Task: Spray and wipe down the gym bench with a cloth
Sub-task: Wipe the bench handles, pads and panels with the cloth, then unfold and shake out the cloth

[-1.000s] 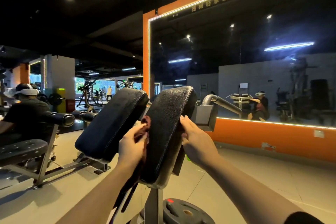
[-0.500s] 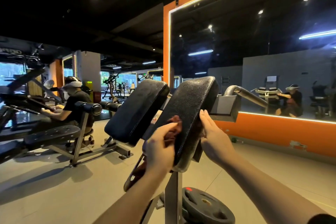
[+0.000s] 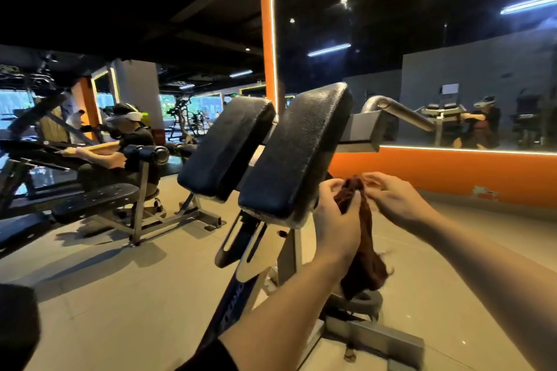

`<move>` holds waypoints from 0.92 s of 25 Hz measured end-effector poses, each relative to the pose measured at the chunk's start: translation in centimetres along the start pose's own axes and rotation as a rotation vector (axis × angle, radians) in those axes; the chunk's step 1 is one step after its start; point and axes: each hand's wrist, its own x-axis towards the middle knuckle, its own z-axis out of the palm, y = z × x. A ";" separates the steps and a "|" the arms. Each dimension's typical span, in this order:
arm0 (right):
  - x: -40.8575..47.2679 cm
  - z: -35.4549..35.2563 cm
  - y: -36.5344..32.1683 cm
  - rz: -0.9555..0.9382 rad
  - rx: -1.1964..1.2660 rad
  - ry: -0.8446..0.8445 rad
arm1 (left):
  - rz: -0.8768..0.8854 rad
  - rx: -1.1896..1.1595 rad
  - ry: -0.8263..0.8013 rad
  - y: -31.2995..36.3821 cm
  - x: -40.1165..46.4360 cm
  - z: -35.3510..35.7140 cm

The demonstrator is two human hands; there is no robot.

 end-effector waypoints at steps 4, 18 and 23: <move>-2.8 -5.2 5.5 0.366 0.157 -0.040 | -0.455 -0.392 -0.083 -1.2 2.7 7.2; -3.4 -13.4 20.8 0.520 0.260 0.415 | -0.457 -0.221 -0.656 -7.0 6.7 24.9; -2.0 -15.7 24.5 0.518 0.169 0.367 | -0.534 -0.227 -0.619 -7.9 7.3 27.0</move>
